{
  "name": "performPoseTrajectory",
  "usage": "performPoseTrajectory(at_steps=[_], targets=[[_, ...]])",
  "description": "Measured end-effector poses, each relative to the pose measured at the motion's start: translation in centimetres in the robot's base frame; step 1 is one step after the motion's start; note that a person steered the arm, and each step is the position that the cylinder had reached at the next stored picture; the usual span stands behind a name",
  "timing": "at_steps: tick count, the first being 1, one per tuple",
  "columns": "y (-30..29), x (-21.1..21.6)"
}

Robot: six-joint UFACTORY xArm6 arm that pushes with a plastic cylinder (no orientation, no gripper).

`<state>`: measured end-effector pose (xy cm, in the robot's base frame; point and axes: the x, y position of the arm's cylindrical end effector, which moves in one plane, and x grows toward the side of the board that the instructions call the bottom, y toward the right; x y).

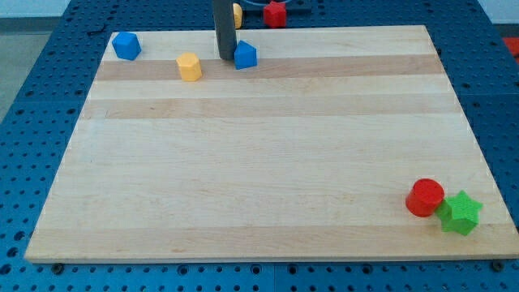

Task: Move the green circle to the blue triangle

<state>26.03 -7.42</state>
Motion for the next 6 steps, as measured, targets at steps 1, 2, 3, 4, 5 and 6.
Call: performPoseTrajectory(at_steps=[1,2,3,4,5,6], targets=[[0.0,0.4],[-0.7,0.6],[-3.9,0.3],[-7.1,-0.4],[-9.1,-2.1],[-7.9,-4.2]])
